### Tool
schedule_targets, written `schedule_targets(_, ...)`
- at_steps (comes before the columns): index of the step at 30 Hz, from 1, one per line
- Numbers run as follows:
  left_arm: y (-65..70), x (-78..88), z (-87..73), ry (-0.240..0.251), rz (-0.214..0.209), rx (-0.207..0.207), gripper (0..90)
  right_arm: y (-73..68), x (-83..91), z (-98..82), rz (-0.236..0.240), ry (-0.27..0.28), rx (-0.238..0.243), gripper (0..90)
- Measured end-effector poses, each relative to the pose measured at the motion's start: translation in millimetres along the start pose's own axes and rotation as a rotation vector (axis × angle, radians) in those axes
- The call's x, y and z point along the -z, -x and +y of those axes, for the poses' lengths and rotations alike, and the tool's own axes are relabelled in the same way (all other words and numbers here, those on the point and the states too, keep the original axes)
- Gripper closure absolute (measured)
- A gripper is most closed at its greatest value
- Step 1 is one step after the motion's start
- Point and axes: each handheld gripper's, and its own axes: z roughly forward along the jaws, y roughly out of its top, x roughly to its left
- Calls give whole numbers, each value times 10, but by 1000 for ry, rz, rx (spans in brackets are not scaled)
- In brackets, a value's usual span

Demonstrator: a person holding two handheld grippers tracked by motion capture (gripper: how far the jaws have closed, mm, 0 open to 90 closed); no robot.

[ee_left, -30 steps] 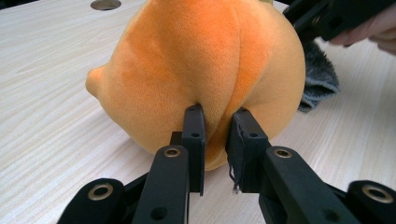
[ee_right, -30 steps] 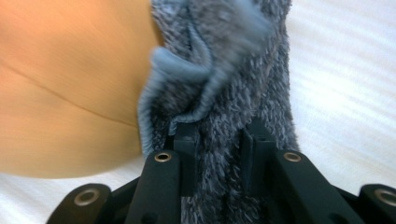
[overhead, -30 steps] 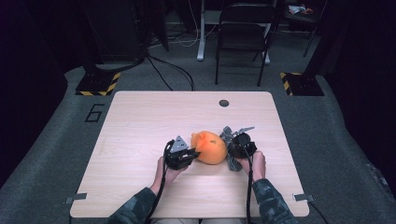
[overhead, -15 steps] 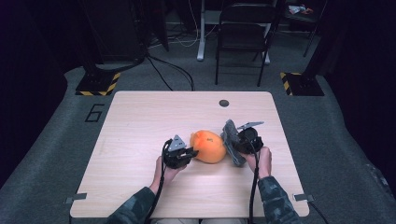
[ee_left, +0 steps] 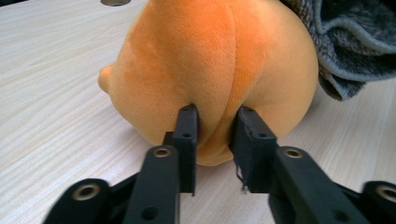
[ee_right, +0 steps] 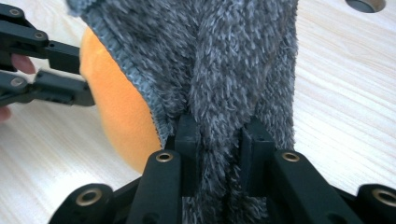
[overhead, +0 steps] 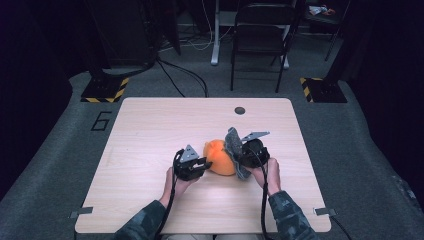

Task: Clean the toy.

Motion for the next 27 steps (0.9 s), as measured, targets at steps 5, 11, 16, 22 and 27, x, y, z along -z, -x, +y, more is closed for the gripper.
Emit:
schedule_targets(5,58,-34,-8,-24,30,-32,541,5,-29,-13,-14,8,-6,726)
schedule_targets(11,142,-96,-42,-46,77,-108,483,33,-57,-27,-17,18,-11,725)
schedule_targets(16,150,-118,-77,-25,94,-112,660,31,-70,-37,-14,31,-15,724)
schedule_targets(22,118,-74,-45,-3,73,-84,809,42,-29,-18,-21,42,-14,724)
schedule_targets(27,106,-5,18,6,38,-57,833,64,94,27,-18,66,-25,724)
